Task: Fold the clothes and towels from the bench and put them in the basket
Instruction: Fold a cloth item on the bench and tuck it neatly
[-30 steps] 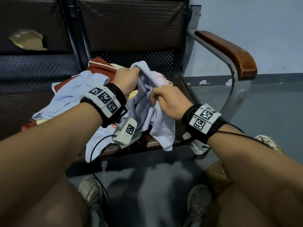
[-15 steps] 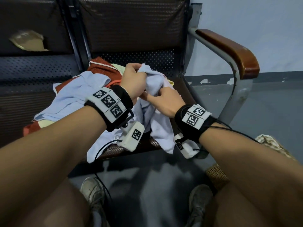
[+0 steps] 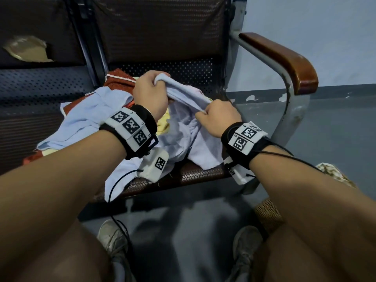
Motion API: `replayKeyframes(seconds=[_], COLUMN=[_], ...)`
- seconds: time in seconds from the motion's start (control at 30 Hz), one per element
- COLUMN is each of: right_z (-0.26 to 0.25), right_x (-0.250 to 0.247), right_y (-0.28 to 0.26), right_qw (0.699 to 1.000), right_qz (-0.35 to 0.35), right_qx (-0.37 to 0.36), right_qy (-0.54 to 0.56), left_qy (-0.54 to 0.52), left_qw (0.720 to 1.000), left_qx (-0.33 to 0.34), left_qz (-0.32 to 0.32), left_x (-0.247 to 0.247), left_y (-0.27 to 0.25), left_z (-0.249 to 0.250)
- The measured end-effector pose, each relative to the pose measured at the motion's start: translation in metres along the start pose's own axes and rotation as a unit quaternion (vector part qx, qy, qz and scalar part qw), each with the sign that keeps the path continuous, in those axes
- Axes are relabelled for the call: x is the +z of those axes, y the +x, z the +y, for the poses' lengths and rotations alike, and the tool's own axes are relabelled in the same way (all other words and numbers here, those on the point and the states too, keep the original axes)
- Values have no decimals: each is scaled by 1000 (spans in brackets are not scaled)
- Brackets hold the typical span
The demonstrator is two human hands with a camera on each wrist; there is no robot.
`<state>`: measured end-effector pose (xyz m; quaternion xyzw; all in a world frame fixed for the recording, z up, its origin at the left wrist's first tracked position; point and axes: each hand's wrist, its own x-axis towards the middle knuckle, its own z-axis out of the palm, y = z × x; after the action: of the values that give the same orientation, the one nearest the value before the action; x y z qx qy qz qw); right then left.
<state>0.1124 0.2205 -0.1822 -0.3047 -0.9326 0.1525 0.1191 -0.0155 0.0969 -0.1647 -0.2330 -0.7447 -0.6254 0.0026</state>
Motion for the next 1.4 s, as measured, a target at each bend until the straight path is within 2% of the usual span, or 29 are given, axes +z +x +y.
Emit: replayKeyframes(seconds=[0.07, 0.13, 0.23, 0.33, 0.4, 0.47, 0.53, 0.63, 0.73, 0.8, 0.9, 1.0, 1.1, 1.17, 1.23, 1.27, 1.33, 1.4], right_z=[1, 1, -1, -2, 3, 12, 22, 34, 42, 47, 53, 56, 57, 57, 56, 56, 56, 56], right_x=[1, -4, -15, -18, -17, -14, -8, -1, -2, -5, -9, -10, -9, -9, -12, -14, -16, -17], right_y=[0, 4, 14, 19, 18, 17, 18, 20, 17, 17, 17, 15, 17, 20, 20, 19, 18, 16], right_qw=[1000, 994, 960, 932, 945, 974, 987, 992, 990, 992, 991, 991, 996, 998, 998, 998, 998, 996], right_qz=[-13, 27, 92, 98, 83, 27, -17, -74, -128, -123, -88, -94, -50, -1, 17, 16, 14, 27], right_qx=[6, 0, -4, 6, -32, -100, -143, -98, -58, -33, -26, -57, -53, -29, -33, -37, -43, -45], right_qy=[23, 109, 263, 348, 314, 202, 71, -15, -31, 18, 98, 74, 53, 54, 54, 49, 49, 67], left_qy=[-13, -34, -32, -27, -64, -90, -77, -56, -6, -2, 24, 40, 6, -26, -71, -72, -43, -72], left_qw=[1000, 999, 999, 999, 997, 994, 995, 995, 996, 992, 989, 979, 970, 969, 968, 977, 987, 978], left_qx=[-3, -14, -21, -21, -36, -50, -53, -61, -72, -115, -140, -195, -240, -241, -237, -201, -148, -193], left_qz=[10, 23, 22, -5, 8, 23, 34, 50, 46, 52, 34, 41, 36, 38, 34, 26, -36, -35], left_x=[2, 2, 2, 3, 2, -2, -8, -17, -30, -38, -49, -61, -62, -60, -62, -66, -76, -80], left_y=[1, 3, 12, 15, 16, 19, 25, 34, 40, 40, 41, 48, 46, 46, 44, 45, 47, 47], left_z=[2, 1, -2, -1, 0, -3, -6, -12, -25, -35, -53, -62, -54, -51, -42, -44, -39, -37])
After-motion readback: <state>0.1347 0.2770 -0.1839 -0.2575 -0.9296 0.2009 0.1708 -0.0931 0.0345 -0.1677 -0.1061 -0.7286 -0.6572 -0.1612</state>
